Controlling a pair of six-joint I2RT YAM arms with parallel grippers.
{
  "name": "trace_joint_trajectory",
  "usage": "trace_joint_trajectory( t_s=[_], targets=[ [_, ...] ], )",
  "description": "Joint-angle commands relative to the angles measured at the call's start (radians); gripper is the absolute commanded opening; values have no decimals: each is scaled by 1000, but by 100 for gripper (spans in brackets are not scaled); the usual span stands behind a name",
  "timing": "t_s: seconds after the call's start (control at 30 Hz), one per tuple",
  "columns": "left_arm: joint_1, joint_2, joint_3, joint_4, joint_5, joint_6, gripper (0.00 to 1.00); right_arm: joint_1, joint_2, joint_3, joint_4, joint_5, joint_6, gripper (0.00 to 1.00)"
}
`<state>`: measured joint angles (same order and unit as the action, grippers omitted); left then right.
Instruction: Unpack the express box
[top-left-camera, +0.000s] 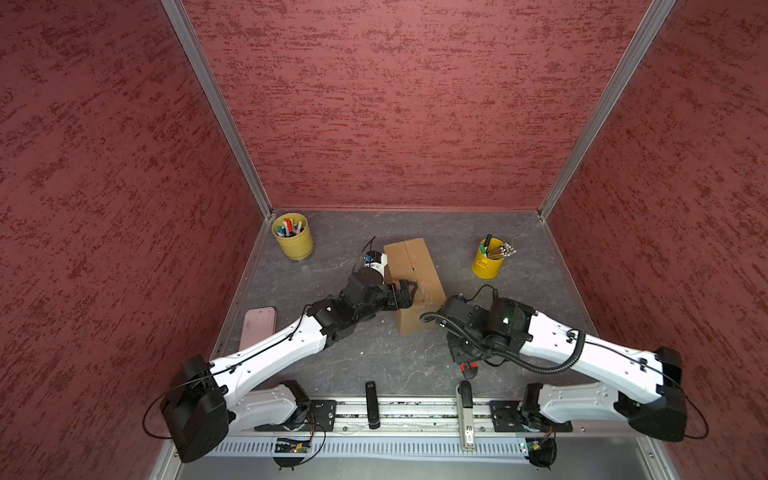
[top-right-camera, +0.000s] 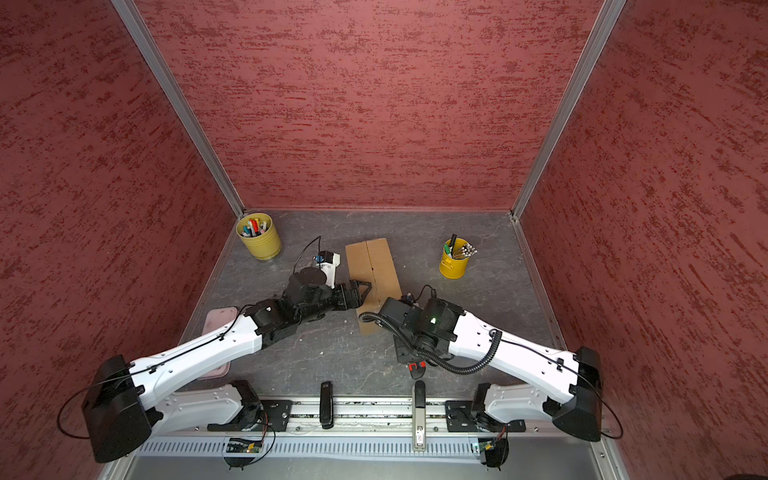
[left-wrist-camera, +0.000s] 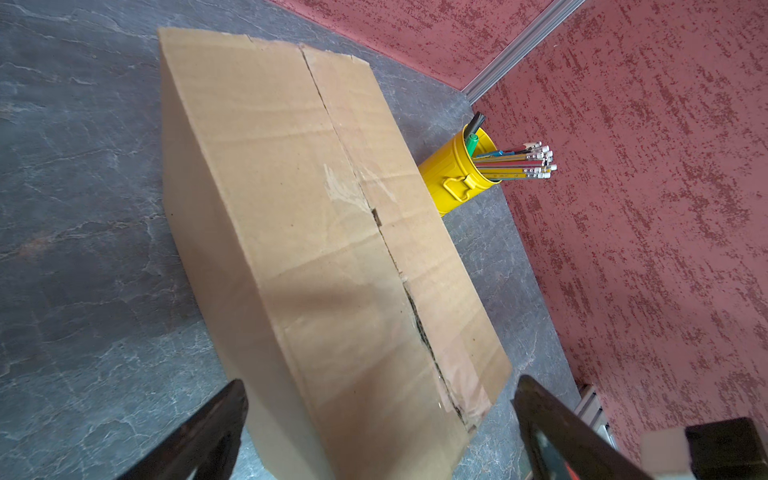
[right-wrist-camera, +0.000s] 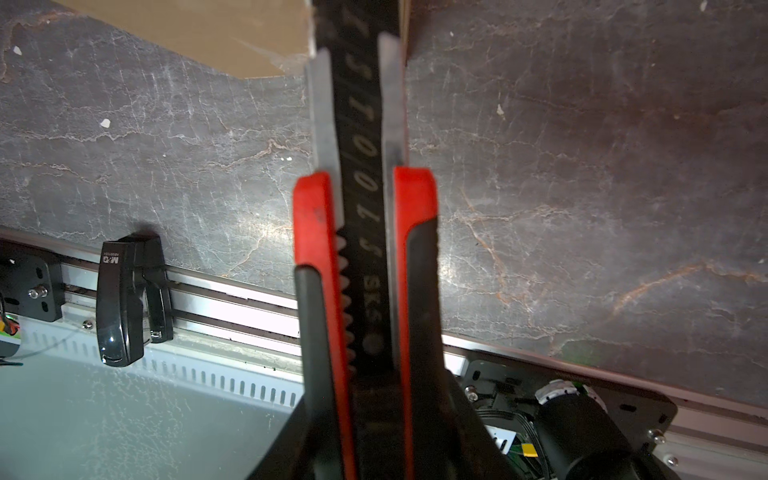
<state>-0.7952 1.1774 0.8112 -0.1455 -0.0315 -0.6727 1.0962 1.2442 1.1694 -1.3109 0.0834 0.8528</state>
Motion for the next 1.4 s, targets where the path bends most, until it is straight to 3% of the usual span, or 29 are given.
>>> trace_joint_trajectory(
  t_s=[0.0, 1.37],
  targets=[
    [7, 27, -1, 40, 27, 17, 100, 6, 12, 2, -3, 38, 18, 2],
    [11, 36, -38, 85, 55, -2, 100, 1, 88, 82, -2, 47, -24, 2]
  ],
)
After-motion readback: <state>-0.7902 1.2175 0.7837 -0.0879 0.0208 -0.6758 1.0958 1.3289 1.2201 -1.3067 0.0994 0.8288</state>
